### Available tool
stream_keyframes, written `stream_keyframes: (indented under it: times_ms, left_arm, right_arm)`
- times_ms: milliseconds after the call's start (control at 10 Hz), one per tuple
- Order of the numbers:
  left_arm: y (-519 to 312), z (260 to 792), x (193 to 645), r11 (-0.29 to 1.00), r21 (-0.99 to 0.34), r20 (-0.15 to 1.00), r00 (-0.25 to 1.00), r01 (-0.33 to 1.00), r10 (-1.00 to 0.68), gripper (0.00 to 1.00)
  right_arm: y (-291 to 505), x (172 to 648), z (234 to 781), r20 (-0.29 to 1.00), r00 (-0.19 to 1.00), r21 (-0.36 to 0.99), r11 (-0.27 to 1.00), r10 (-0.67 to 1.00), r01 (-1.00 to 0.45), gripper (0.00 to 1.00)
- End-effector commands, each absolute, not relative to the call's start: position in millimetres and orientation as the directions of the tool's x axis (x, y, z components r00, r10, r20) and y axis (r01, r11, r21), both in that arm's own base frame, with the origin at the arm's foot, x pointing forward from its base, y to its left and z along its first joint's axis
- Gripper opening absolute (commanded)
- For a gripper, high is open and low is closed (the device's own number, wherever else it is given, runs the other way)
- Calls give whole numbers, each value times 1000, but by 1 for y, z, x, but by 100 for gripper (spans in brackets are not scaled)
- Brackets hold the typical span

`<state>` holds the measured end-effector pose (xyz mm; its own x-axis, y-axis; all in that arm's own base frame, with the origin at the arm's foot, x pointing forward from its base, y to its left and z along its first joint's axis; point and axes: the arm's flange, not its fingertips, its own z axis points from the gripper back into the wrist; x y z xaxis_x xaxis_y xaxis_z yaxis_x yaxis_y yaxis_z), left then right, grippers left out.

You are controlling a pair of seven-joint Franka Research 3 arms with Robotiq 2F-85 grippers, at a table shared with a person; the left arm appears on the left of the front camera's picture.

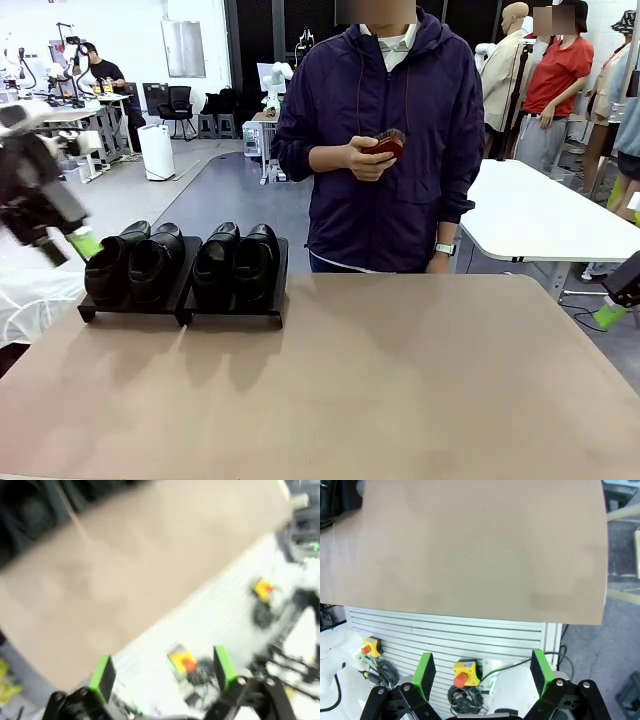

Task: Organize the shoes by placing them on the stand.
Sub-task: Place the Shoe from the middle of the table onto the Shoes Stand.

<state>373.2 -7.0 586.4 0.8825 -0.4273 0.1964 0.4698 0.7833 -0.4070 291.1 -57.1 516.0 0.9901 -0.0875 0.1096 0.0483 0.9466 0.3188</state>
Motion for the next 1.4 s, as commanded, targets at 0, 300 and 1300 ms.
stream_keyframes:
  times_ms: [0, 300, 1300]
  left_arm:
    - [22, 595, 336, 730, -467, 158, 860, 499, -486, 100]
    - [65, 539, 288, 720, -581, 292, 923, 380, -251, 100]
    - [83, 514, 285, 706, -622, 284, 938, 337, -198, 100]
  right_arm:
    - [-58, 292, 519, 115, 991, 343, 939, -73, 29, 100]
    - [-58, 292, 519, 115, 991, 343, 939, -73, 29, 100]
    - [-58, 292, 519, 115, 991, 343, 939, -73, 29, 100]
